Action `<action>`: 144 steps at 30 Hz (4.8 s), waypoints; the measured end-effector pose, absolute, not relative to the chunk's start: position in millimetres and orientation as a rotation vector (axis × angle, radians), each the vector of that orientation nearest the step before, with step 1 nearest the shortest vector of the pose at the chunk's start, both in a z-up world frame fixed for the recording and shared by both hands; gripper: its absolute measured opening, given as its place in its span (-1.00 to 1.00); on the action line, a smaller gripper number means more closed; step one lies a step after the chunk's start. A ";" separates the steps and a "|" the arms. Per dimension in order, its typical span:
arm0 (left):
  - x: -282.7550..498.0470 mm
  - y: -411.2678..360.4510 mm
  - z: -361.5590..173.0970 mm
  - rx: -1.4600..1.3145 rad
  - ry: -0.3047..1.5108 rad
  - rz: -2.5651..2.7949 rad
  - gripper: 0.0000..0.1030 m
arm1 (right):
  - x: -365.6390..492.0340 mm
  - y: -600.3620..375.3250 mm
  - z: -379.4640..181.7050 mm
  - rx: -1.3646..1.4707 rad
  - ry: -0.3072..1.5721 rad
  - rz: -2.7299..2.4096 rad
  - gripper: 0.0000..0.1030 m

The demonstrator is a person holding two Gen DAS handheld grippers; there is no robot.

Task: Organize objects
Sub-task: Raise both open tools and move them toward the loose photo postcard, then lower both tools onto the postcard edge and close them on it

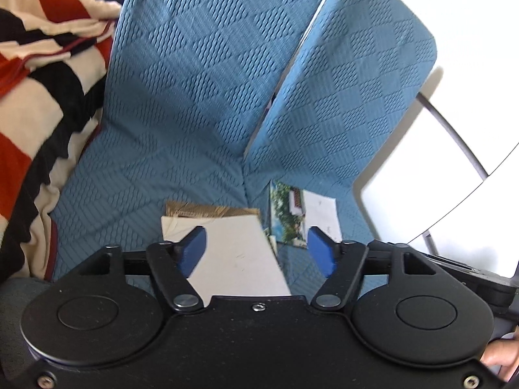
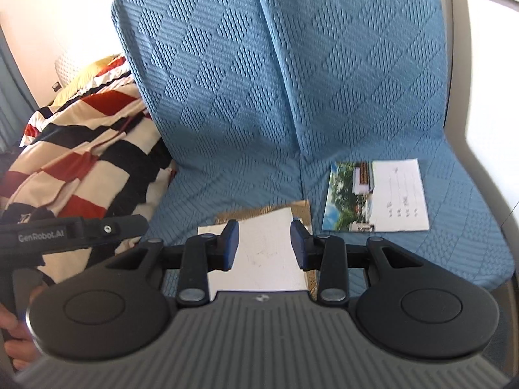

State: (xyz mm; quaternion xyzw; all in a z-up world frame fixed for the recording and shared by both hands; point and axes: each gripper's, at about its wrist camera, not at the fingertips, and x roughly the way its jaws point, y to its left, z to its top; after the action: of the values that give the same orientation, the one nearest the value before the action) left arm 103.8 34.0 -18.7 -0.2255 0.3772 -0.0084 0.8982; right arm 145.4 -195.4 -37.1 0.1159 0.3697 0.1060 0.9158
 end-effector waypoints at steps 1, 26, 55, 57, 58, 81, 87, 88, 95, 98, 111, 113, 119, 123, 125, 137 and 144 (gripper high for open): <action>102.8 31.9 -13.5 -0.453 0.774 -0.014 0.38 | 143.1 -196.5 -32.6 0.234 0.755 0.214 -0.25; 84.9 -13.2 -0.2 -0.355 0.715 0.002 0.93 | 105.2 -222.0 -35.0 0.155 0.758 0.092 0.82; 110.5 -70.8 -7.4 -0.336 0.731 -0.002 0.93 | 101.1 -286.1 -41.5 0.146 0.756 0.113 0.82; 110.1 -73.8 -8.6 -0.339 0.724 0.000 0.93 | 98.3 -294.2 -41.9 0.157 0.746 0.122 0.82; 110.1 -75.0 -9.5 -0.341 0.722 0.005 0.93 | 97.3 -297.3 -42.3 0.157 0.745 0.121 0.82; 153.1 -99.0 -59.1 -0.428 0.797 -0.005 0.87 | 98.7 -335.0 -82.8 0.296 0.727 0.137 0.81; 176.1 -101.6 -76.0 -0.510 0.821 -0.010 0.86 | 109.2 -344.8 -105.0 0.385 0.744 0.080 0.51; 181.0 -101.8 -79.0 -0.529 0.829 -0.013 0.86 | 111.8 -346.2 -109.0 0.392 0.743 0.065 0.51; 214.9 -103.1 -103.3 -0.666 0.858 -0.073 0.86 | 133.4 -365.0 -144.9 0.549 0.761 0.007 0.33; 230.8 -106.8 -117.3 -0.699 0.888 -0.087 0.85 | 144.0 -368.3 -159.7 0.615 0.765 -0.016 0.19; 300.0 -105.2 -186.3 -0.898 1.020 -0.056 0.85 | 201.4 -365.4 -210.0 0.737 0.718 -0.101 -0.24; 309.0 -104.2 -196.3 -0.908 1.043 -0.042 0.83 | 212.7 -362.9 -218.5 0.750 0.733 -0.090 -0.43; 322.2 -102.4 -228.4 -0.948 1.102 0.002 0.80 | 242.0 -361.2 -237.6 0.720 0.757 -0.072 -0.61; 327.1 -104.9 -237.3 -0.953 1.095 -0.005 0.75 | 254.2 -360.4 -249.0 0.714 0.777 -0.065 -0.64; 331.4 -107.7 -240.3 -0.944 1.101 0.000 0.73 | 258.0 -358.6 -252.6 0.710 0.787 -0.066 -0.65; 343.2 -114.7 -262.5 -0.998 1.117 0.037 0.65 | 266.8 -356.0 -264.2 0.701 0.820 -0.077 -0.70; 344.3 -117.9 -264.1 -1.005 1.085 0.018 0.77 | 265.5 -360.3 -266.5 0.755 0.815 -0.074 -0.71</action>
State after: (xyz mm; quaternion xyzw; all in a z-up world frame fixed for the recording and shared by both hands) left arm 344.3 -117.9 -264.1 -0.4578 0.4944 0.0082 0.7389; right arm 265.5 -360.3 -266.5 0.3583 0.3870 -0.0352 0.8489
